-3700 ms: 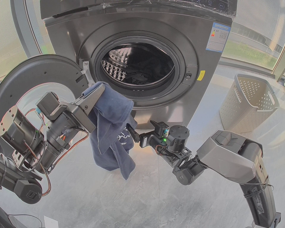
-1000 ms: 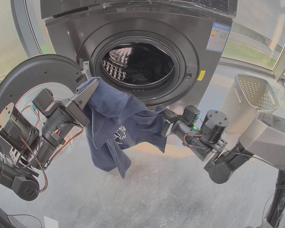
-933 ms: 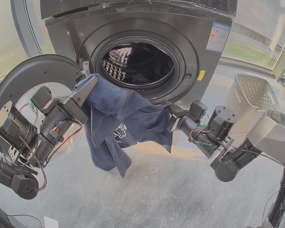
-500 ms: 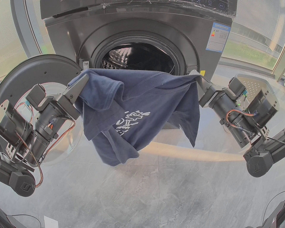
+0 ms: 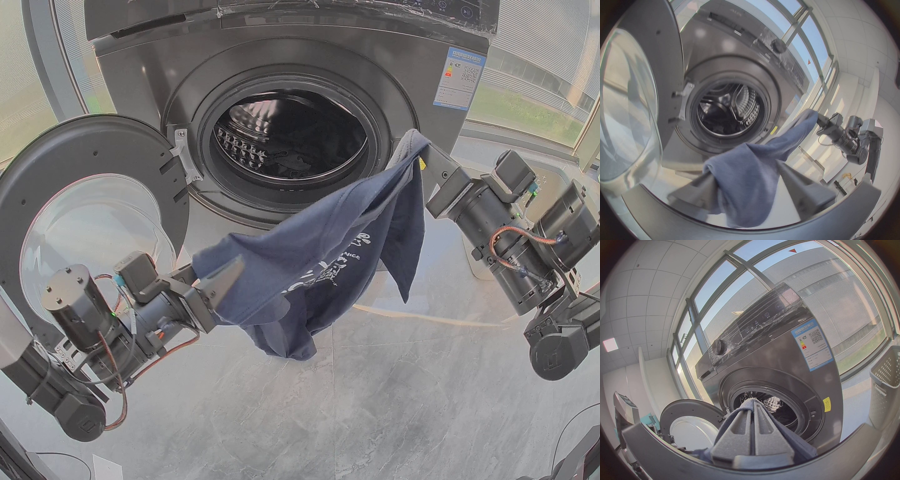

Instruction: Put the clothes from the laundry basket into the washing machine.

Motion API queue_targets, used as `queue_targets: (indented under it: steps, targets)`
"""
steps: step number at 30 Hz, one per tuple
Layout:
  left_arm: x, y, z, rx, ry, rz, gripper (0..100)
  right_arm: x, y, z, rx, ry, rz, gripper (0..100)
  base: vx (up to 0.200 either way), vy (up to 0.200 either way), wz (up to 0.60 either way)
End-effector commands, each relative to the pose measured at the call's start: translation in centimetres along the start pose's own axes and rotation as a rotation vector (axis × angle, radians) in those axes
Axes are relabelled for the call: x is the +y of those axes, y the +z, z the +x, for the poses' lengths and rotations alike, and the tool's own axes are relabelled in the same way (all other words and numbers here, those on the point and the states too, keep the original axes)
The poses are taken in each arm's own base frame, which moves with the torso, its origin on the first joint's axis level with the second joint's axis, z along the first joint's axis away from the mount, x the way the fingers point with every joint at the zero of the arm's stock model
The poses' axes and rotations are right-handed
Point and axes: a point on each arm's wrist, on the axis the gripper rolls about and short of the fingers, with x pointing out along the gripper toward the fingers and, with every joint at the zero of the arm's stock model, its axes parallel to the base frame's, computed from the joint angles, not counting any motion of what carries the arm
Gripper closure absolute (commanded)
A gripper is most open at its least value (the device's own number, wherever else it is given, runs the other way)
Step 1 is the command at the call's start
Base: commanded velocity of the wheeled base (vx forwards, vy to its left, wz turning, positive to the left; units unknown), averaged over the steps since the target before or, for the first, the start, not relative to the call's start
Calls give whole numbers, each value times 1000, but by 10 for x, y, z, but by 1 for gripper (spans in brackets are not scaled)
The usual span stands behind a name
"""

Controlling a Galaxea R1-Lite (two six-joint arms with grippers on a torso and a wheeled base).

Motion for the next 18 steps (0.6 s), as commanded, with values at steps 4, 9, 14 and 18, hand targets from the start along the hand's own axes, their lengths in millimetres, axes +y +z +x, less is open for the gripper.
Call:
queue_targets:
  steps: [4, 9, 14, 18]
  targets:
    - [10, -58, 22, 189, 22, -30, 0, 9, -24, 3, 58, 8, 28, 100, 0, 0, 0]
    - [14, -70, 32, 212, 17, -33, 0, 11, -37, 11, 68, -16, 32, 100, 0, 0, 0]
    - [16, -79, 41, 221, 2, -25, 0, 10, -47, 25, 66, -42, 26, 100, 0, 0, 0]
    - [16, -87, 46, 240, -15, 4, 0, 10, -49, 34, 63, -46, 23, 100, 0, 0, 0]
